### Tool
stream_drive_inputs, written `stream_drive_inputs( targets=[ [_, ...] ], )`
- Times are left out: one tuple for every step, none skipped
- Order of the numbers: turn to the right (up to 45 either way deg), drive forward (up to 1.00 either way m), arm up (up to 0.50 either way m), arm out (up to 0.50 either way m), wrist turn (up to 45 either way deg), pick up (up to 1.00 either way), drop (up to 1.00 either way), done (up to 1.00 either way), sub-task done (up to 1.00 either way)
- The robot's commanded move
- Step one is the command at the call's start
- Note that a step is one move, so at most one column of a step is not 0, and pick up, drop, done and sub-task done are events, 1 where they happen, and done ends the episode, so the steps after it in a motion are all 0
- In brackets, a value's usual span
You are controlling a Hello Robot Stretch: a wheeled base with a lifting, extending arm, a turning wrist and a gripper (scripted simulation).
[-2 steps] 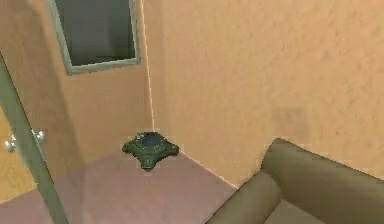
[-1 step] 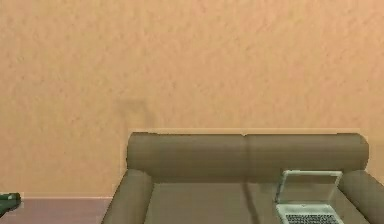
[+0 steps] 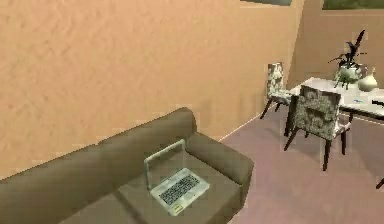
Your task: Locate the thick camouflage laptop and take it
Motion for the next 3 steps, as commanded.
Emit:
stream_drive_inputs(
  targets=[
    [33.0, 0.00, 0.00, 0.00, 0.0, 0.00, 0.00, 0.00, 0.00],
    [0.0, 1.00, 0.00, 0.00, 0.0, 0.00, 0.00, 0.00, 0.00],
    [0.0, 0.35, 0.00, 0.00, 0.0, 0.00, 0.00, 0.00, 0.00]
  ],
)
